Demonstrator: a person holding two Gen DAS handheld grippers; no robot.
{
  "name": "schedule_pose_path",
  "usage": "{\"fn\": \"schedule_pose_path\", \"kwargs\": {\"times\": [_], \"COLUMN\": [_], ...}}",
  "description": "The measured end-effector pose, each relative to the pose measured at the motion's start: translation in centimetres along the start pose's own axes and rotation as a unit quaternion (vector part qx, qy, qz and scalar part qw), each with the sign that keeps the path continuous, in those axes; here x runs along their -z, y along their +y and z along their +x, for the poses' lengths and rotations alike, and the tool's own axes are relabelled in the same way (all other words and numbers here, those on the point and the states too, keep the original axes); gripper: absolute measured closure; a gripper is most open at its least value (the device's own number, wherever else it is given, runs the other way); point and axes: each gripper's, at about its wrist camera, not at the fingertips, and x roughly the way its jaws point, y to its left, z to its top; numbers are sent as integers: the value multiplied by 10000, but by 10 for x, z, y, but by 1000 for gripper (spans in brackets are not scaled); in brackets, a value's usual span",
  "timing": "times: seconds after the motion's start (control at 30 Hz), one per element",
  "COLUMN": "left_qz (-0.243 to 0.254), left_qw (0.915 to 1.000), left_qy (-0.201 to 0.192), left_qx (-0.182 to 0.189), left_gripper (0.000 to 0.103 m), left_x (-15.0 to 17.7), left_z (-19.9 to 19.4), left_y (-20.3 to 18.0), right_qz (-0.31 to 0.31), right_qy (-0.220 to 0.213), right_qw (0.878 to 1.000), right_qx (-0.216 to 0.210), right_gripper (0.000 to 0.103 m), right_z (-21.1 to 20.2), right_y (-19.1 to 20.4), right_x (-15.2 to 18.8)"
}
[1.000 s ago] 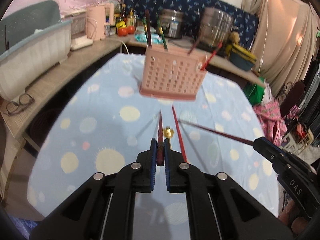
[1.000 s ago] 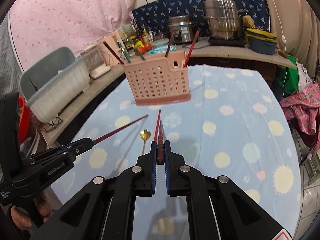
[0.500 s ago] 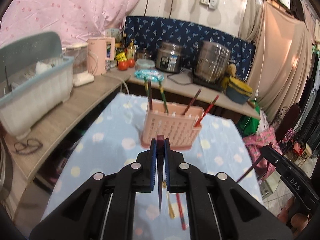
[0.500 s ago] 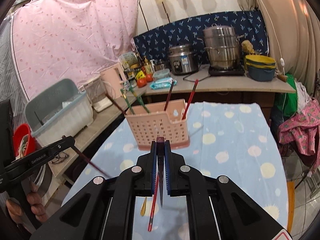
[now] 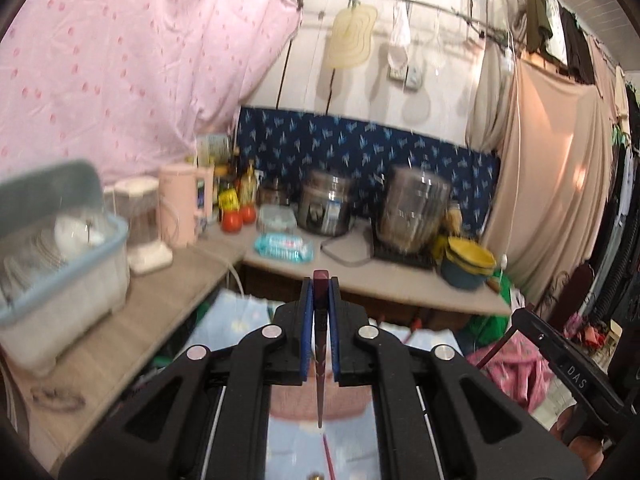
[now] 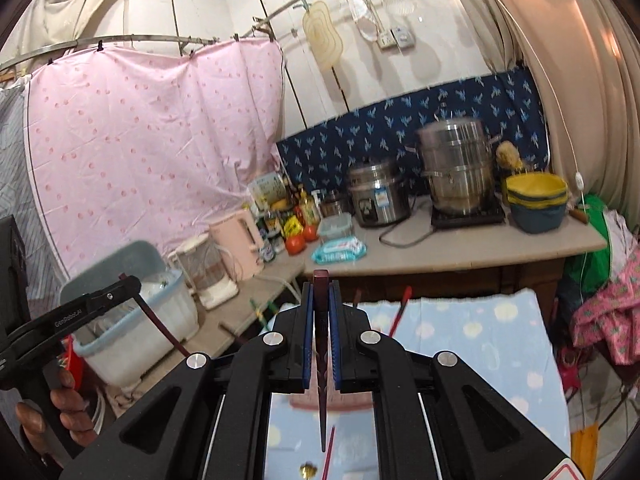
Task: Organize utensils
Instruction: 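Carry both chopsticks over the pink caddy and drop them inside, then move both open tools back toward the last red chopstick and gold spoon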
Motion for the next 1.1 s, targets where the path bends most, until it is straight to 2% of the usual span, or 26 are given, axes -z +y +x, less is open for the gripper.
{"fn": "schedule_pose_path", "kwargs": {"times": [0.17, 0.3, 0.4, 0.6, 0.77, 0.97, 1.0, 1.03, 1.07, 1.1], "left_qz": [44, 63, -2, -71, -177, -249, -257, -247, -224, -183], "left_qw": [9995, 9993, 9997, 9991, 9978, 9974, 9975, 9976, 9978, 9980], "left_qy": [-302, -331, -132, 315, 540, 643, 633, 616, 595, 556], "left_qx": [-21, -157, -190, -284, -336, -231, -194, -208, -205, -232], "left_gripper": [96, 96, 96, 96, 96, 95, 94, 92, 84, 77], "left_x": [-30, -33, -22, 9, 24, 30, 31, 31, 31, 32], "left_z": [29, 60, 82, 115, 130, 134, 133, 132, 130, 126], "left_y": [-1, 3, 11, 25, 33, 33, 32, 31, 29, 26], "right_qz": [78, 109, 122, 95, 126, 163, 188, 195, 195, 206], "right_qy": [-250, -321, -153, 395, 672, 831, 818, 779, 742, 710], "right_qw": [9996, 9994, 9998, 9991, 9974, 9960, 9960, 9963, 9965, 9967], "right_qx": [-48, -27, 4, 124, 248, 288, 290, 302, 336, 323], "right_gripper": [96, 96, 96, 96, 96, 95, 95, 89, 85, 73], "right_z": [36, 68, 96, 139, 157, 166, 166, 164, 160, 158], "right_y": [2, 5, 5, -5, -14, -19, -19, -19, -19, -19], "right_x": [-35, -46, -39, -3, 21, 27, 27, 27, 26, 25]}}
